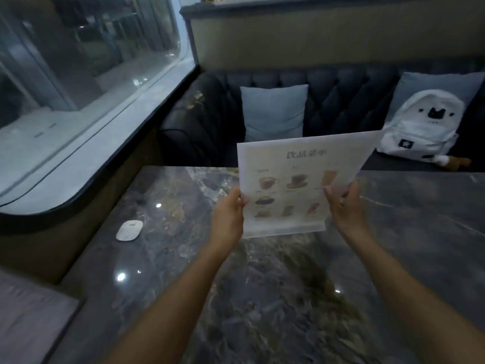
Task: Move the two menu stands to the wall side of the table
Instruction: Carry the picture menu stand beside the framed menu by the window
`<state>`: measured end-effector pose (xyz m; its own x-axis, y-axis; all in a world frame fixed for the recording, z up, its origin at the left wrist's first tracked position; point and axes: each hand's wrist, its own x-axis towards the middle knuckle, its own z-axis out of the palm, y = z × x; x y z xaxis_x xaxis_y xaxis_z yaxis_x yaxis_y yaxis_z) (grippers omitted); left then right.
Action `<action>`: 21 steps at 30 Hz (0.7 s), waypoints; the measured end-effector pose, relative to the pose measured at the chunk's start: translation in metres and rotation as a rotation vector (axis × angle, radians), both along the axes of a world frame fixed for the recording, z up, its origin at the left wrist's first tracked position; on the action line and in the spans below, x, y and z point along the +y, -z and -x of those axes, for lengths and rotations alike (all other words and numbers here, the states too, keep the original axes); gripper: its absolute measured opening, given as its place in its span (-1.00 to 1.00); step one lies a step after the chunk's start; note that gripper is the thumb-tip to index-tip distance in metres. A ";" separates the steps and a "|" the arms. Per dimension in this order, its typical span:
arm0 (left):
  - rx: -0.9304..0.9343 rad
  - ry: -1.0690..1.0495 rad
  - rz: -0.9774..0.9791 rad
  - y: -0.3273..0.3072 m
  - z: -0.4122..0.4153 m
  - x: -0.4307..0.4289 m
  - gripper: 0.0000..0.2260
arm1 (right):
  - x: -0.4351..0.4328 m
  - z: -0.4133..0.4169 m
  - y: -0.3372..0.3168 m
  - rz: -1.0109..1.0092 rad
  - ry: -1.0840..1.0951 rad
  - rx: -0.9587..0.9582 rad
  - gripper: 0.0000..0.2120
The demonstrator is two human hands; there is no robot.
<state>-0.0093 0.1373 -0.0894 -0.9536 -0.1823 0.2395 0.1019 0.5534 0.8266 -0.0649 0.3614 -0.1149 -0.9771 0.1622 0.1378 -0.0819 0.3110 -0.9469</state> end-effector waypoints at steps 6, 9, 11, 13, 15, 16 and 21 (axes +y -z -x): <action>-0.011 -0.179 -0.053 -0.003 -0.019 -0.088 -0.84 | -0.100 0.017 -0.005 0.008 -0.109 -0.006 -0.72; -0.005 -0.276 -0.028 -0.007 -0.033 -0.134 -0.84 | -0.156 0.019 -0.009 0.010 -0.178 0.019 -0.62; -0.002 -0.317 -0.023 -0.010 -0.042 -0.161 -0.84 | -0.189 0.019 -0.011 0.027 -0.223 0.043 -0.60; -0.011 -0.345 -0.015 -0.013 -0.054 -0.191 -0.86 | -0.226 0.019 -0.012 0.045 -0.284 0.039 -0.64; -0.025 -0.382 0.004 -0.014 -0.064 -0.220 -0.87 | -0.262 0.019 -0.013 0.096 -0.346 0.002 -0.67; -0.030 -0.411 0.017 -0.015 -0.070 -0.236 -0.86 | -0.281 0.018 -0.013 0.111 -0.377 -0.006 -0.67; -0.030 -0.508 0.073 -0.012 -0.094 -0.298 -0.83 | -0.362 0.020 -0.010 0.197 -0.502 -0.049 -0.71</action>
<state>0.0851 -0.1608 -0.0778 -0.7556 -0.6086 0.2424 -0.2186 0.5830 0.7825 -0.0851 -0.0003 -0.1050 -0.9458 -0.3078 0.1041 -0.1288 0.0611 -0.9898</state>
